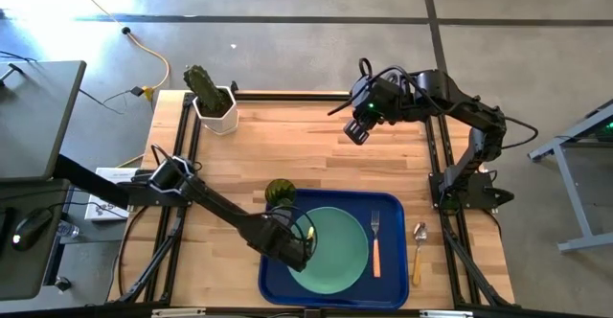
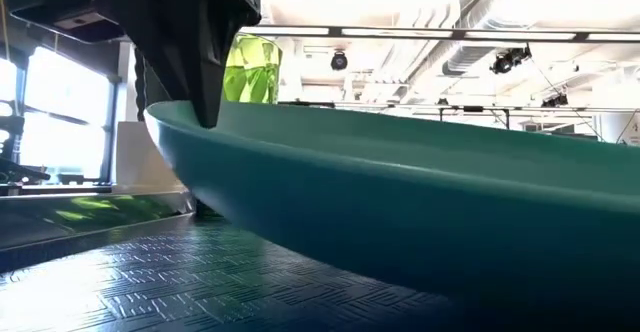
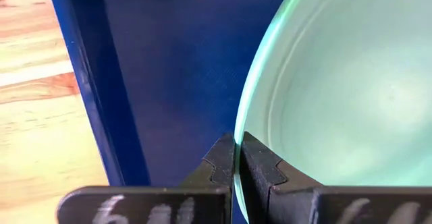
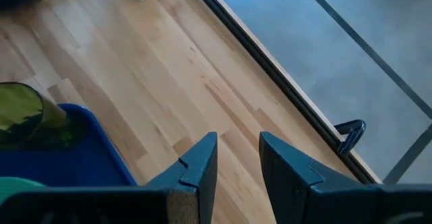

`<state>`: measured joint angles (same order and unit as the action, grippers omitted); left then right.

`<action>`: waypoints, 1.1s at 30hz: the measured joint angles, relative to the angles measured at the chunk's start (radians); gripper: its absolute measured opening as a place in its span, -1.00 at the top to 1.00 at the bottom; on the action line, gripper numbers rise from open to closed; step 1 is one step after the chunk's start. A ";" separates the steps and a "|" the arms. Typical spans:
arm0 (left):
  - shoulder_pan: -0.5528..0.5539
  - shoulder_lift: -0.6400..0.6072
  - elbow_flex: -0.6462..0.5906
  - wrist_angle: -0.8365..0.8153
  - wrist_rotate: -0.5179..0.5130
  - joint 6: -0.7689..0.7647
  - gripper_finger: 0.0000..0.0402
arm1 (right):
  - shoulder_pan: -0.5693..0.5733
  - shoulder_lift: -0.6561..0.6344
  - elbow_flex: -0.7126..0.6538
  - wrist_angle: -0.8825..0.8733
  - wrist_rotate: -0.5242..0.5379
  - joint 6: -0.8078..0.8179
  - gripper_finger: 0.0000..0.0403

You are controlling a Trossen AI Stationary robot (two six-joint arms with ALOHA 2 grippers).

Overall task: Pick and place plate/cup/fork/spoon on tray
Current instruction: Put the light blue plate to the left of the orange fork on the blue tray

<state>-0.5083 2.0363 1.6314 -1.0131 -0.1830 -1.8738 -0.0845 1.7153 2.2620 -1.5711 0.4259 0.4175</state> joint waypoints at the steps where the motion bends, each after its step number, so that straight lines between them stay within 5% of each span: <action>1: 0.002 -0.001 0.000 -0.001 -0.002 0.000 1.00 | 0.000 0.000 0.000 0.000 0.000 0.000 0.49; 33: 0.039 -0.001 -0.017 -0.007 0.072 0.071 0.95 | 0.000 0.000 0.000 0.000 -0.023 -0.034 0.49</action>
<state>-0.4694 2.0354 1.6146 -1.0202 -0.1112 -1.8029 -0.0845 1.7153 2.2620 -1.5711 0.4028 0.3840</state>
